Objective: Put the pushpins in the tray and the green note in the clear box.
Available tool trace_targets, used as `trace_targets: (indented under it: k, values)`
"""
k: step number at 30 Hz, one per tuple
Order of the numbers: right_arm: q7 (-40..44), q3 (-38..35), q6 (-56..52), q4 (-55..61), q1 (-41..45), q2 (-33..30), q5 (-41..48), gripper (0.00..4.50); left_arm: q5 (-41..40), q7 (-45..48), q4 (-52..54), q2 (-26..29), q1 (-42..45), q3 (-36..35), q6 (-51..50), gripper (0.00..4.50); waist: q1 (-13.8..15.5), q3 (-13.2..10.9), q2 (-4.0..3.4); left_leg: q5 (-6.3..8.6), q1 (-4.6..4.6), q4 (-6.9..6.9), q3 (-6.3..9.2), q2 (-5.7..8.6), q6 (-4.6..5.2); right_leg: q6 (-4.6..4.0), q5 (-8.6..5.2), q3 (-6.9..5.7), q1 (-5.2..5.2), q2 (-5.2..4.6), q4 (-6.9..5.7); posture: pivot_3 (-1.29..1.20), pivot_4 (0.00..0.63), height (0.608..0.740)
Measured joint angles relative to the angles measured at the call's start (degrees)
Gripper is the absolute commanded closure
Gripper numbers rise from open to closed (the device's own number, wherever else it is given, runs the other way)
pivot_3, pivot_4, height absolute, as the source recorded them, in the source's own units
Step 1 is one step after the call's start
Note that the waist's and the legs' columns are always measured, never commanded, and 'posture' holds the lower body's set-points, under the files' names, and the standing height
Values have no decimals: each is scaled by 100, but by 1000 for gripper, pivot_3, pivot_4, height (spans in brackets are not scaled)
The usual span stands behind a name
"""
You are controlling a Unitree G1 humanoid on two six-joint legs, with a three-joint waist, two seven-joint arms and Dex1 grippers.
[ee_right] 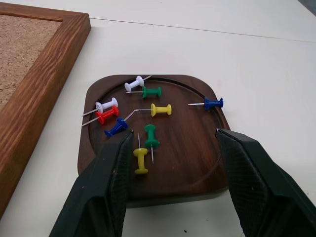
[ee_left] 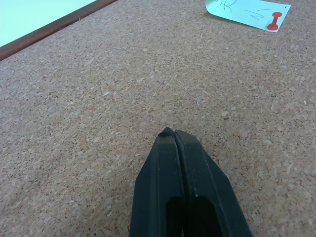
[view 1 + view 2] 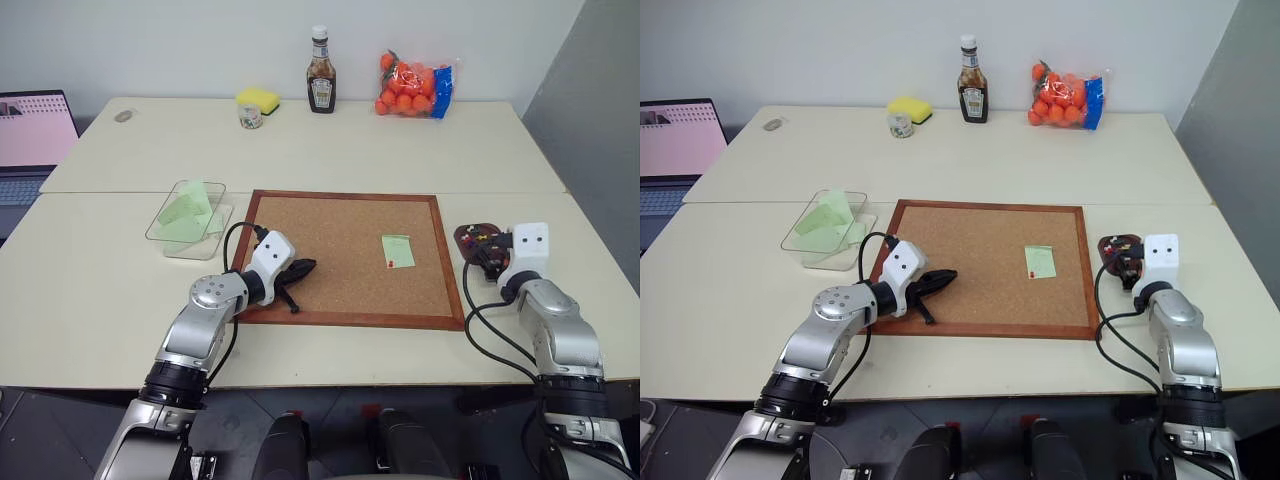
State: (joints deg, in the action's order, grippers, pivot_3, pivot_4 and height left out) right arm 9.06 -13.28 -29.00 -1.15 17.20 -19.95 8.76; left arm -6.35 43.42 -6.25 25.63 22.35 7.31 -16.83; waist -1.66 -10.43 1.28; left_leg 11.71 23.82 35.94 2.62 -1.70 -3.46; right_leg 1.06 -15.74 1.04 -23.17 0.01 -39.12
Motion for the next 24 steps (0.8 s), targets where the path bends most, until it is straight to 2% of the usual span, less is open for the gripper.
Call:
trace_targets:
  k: [7, 13, 18, 24]
  values:
    - [490, -261, -4, 949, -181, 350, 1045, 1694, 1, -2, 0, 1, 0, 10, 0, 4500, 0, 1, -2, 0, 0, 0, 3, -1, 0, 0, 0, -2, 1, 0, 0, 0, 150, 740]
    - [636, -237, -142, 1298, -332, 403, 1394, 1694, 1, -1, 0, 6, 0, 10, -1, 4500, 0, 2, -3, 0, 0, 0, 2, -1, 0, 1, 0, -1, 1, 0, 0, 0, 150, 740]
    - [1293, 727, -34, 1818, -722, -146, 1049, 1694, 1, -2, 1, 23, 0, 14, -2, 4500, -1, 3, -5, 1, -1, -1, 4, -1, 1, 1, -1, -2, 0, 2, 1, 0, 150, 740]
    - [1539, 1715, -23, 2085, -784, -157, 738, 1694, 2, -6, 1, 26, 0, 18, -3, 4500, 0, 3, -4, 1, 0, 2, 5, -1, 1, 2, -1, -3, 1, 1, 2, 0, 150, 740]
